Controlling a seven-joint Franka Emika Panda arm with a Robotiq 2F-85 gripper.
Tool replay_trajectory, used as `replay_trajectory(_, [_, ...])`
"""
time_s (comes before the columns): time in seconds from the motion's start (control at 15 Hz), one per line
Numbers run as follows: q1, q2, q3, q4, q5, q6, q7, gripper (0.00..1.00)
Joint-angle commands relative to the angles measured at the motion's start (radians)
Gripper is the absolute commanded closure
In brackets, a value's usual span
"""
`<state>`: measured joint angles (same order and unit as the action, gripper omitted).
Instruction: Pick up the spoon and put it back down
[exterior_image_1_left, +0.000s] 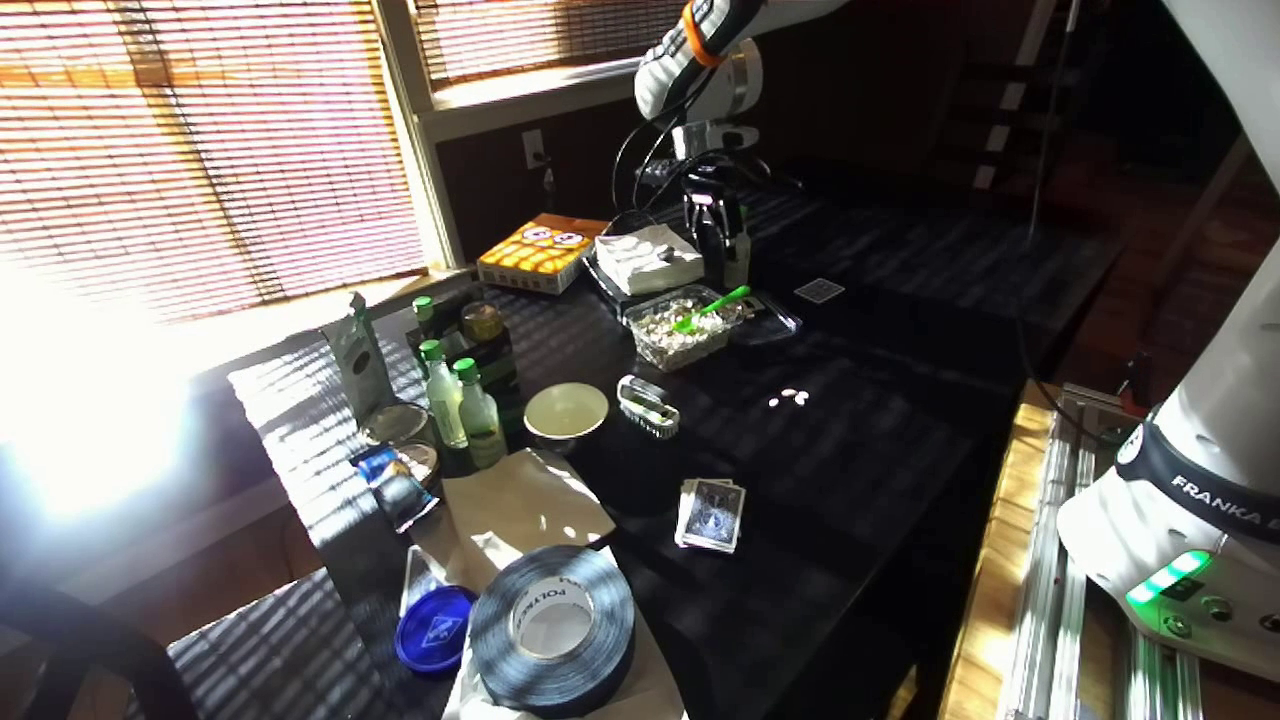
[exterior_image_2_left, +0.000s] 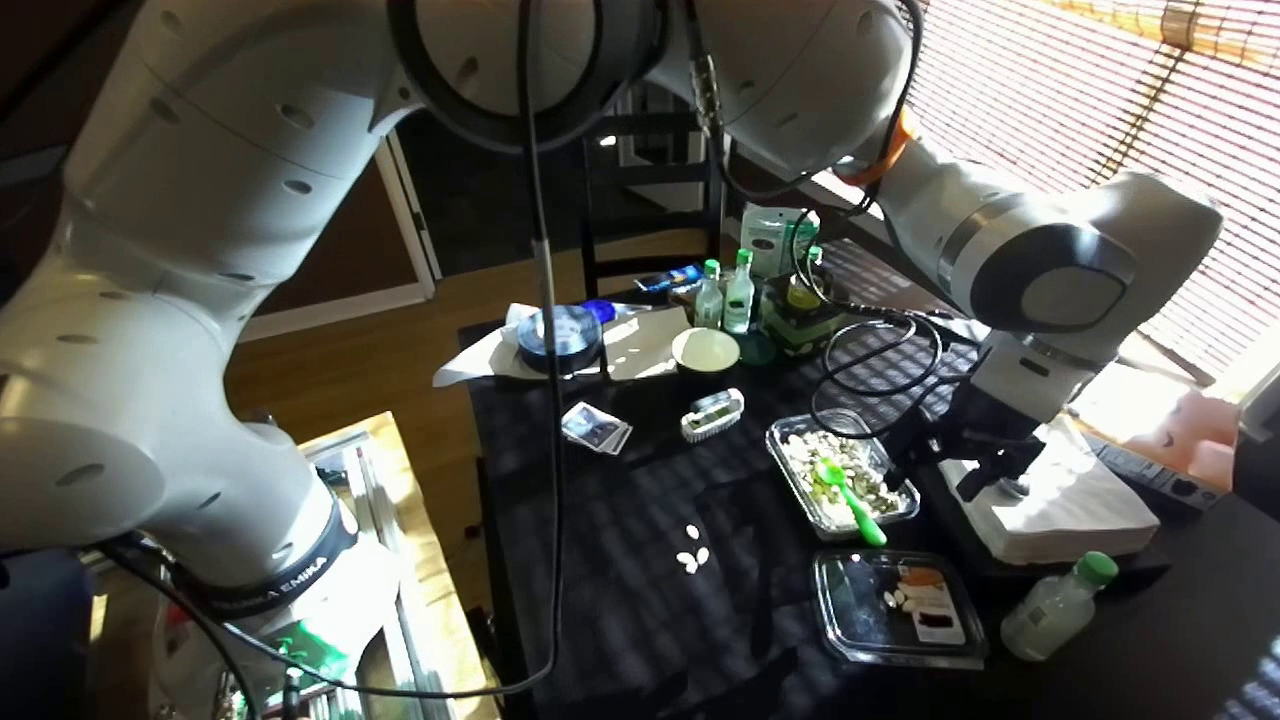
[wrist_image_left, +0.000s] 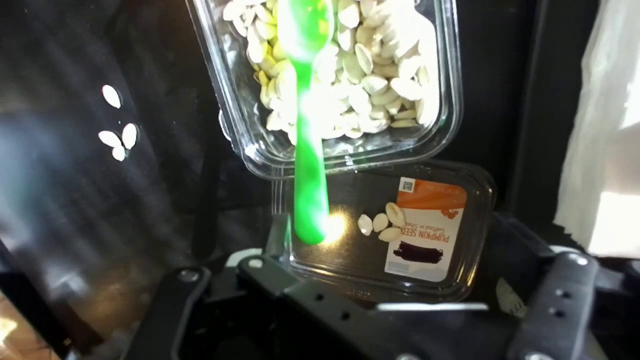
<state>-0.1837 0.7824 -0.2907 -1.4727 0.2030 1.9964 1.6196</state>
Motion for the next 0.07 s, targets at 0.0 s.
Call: replay_trajectory(0.0, [-0.020,-0.030,0.022,-0.039,0.014,0.035,0.000,0.00])
